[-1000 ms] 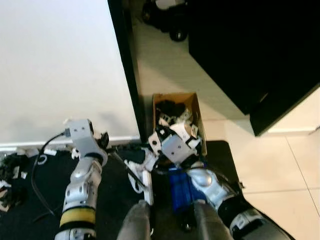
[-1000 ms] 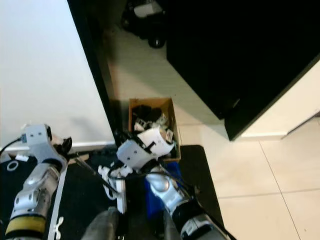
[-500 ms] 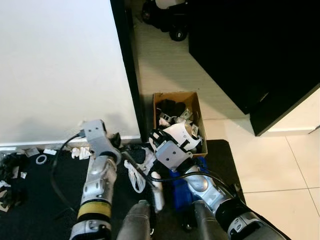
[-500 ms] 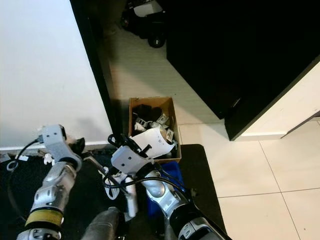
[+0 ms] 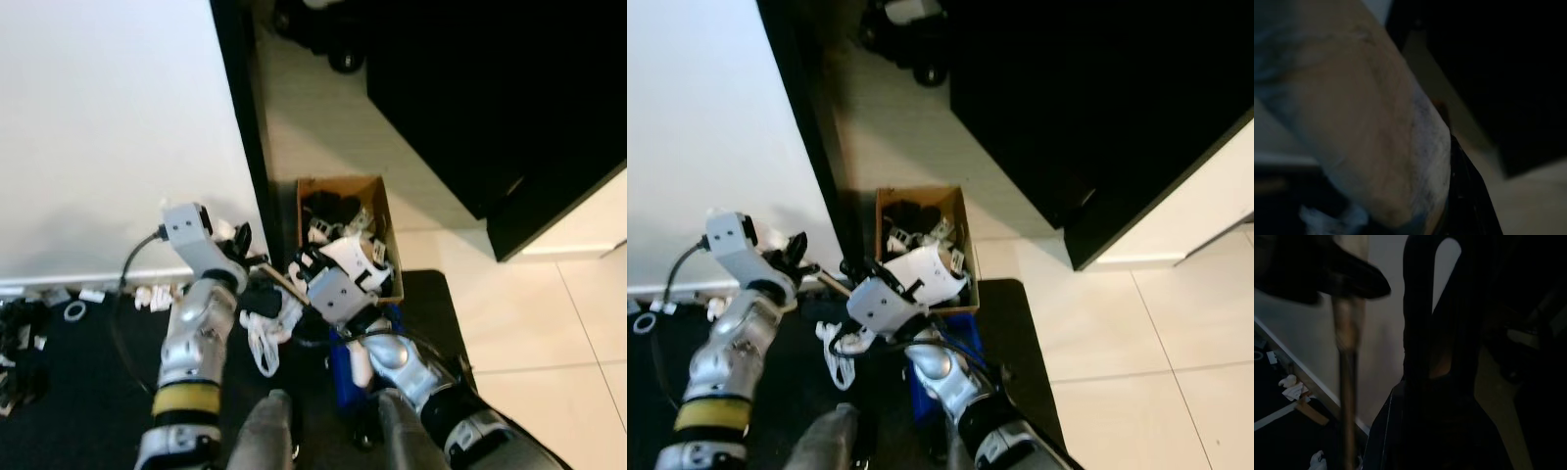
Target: Sweep floor
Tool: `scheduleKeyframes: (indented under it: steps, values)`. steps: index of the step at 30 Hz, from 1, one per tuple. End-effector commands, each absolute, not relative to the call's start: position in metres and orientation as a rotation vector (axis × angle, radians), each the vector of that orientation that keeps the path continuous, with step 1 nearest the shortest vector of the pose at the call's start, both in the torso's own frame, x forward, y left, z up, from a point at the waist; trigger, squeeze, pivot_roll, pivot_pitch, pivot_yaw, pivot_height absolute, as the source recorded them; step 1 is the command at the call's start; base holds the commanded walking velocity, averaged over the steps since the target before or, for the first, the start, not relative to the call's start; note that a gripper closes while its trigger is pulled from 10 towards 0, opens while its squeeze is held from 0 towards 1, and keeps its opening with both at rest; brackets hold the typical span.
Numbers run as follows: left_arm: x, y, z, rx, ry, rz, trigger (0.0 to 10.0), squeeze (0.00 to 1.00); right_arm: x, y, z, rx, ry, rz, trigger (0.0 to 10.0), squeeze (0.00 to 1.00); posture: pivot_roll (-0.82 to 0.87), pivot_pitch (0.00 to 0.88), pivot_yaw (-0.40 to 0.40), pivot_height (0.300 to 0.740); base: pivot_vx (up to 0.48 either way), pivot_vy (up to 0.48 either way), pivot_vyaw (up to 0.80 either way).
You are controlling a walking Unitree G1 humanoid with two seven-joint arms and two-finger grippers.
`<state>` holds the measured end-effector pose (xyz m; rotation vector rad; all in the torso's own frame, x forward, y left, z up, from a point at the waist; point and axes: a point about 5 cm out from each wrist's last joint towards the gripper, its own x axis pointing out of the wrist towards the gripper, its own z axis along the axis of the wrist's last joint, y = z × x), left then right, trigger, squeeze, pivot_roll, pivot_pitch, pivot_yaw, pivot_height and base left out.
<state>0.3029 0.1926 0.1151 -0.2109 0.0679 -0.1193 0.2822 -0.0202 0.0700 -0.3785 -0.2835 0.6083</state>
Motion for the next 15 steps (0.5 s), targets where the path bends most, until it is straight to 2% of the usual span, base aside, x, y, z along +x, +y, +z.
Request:
scheduleKeyframes:
  steps: [1,2,3,8,15]
  values:
    - [0.294,0.208,0.12,-0.05,0.072,-0.122,10.0,0.0,0.278,-0.028,0.056,-0.381,-0.216,0.601,10.0,0.0,0.16,0.235,0.005,0.74,0.0,0.0,0.0]
    - [0.287,0.22,0.115,0.072,0.138,-0.115,10.0,0.0,0.278,-0.029,0.056,-0.381,-0.214,0.598,10.0,0.0,0.16,0.239,0.006,0.74,0.0,0.0,0.0]
    - [0.284,0.224,0.113,0.096,0.155,-0.111,10.0,0.0,0.278,-0.029,0.056,-0.381,-0.213,0.598,10.0,0.0,0.16,0.24,0.008,0.74,0.0,0.0,0.0]
    - [0.277,0.229,0.1,0.059,0.223,-0.068,10.0,0.0,0.279,-0.029,0.056,-0.379,-0.212,0.599,10.0,0.0,0.16,0.249,0.002,0.74,0.0,0.0,0.0]
    - [0.286,0.213,0.068,-0.03,0.286,-0.036,10.0,0.0,0.281,-0.025,0.061,-0.373,-0.223,0.616,10.0,0.0,0.14,0.26,-0.011,0.74,0.0,0.0,0.0]
